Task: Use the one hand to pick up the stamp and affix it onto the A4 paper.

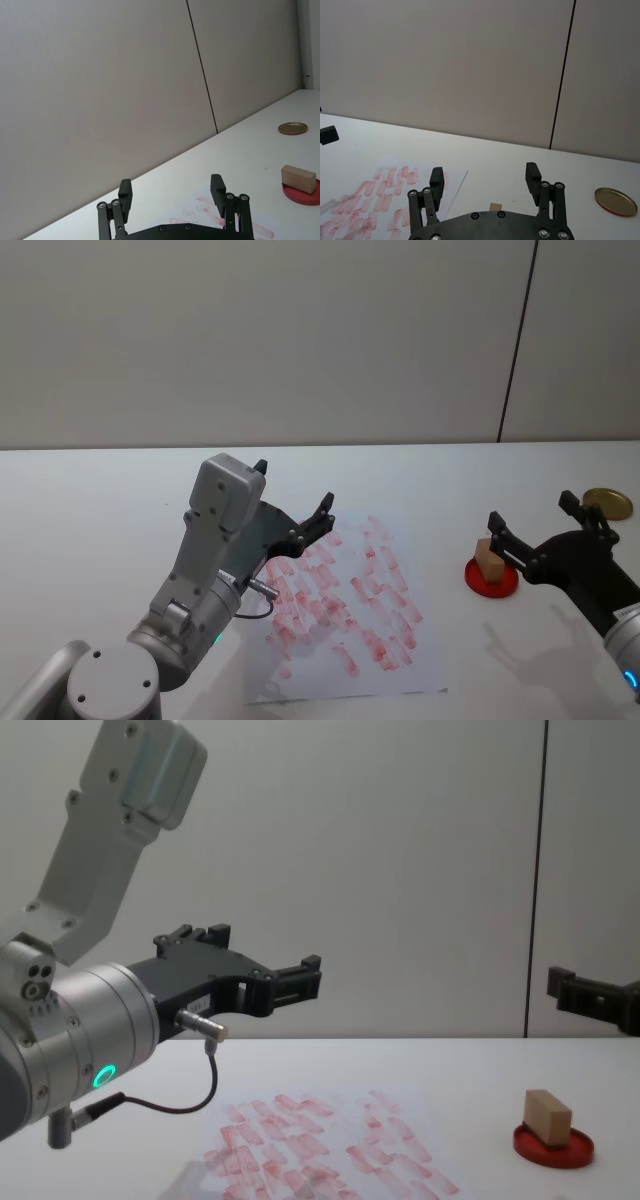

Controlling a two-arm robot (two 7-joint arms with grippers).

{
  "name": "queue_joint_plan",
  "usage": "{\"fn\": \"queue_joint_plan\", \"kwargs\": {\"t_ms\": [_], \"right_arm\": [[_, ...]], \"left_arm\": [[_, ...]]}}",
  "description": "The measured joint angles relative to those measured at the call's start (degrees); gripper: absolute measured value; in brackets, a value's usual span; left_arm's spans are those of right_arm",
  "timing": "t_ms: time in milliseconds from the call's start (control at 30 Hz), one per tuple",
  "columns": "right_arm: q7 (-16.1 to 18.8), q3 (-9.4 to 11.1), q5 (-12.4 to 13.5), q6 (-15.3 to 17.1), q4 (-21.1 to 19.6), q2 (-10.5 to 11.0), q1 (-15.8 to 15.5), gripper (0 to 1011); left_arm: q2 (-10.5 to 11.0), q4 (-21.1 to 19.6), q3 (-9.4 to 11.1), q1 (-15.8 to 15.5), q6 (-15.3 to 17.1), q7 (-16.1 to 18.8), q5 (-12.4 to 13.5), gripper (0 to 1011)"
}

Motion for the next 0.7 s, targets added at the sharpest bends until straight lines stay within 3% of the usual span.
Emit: {"fn": "queue_joint_plan", "kwargs": {"t_ms": [700], "right_arm": [[0.00, 0.03, 0.03, -0.03, 0.01, 0.03, -0.01, 1001]], "left_arm": [[0.00, 0.00, 0.00, 0.00, 0.00, 0.01, 0.00, 993]]}}
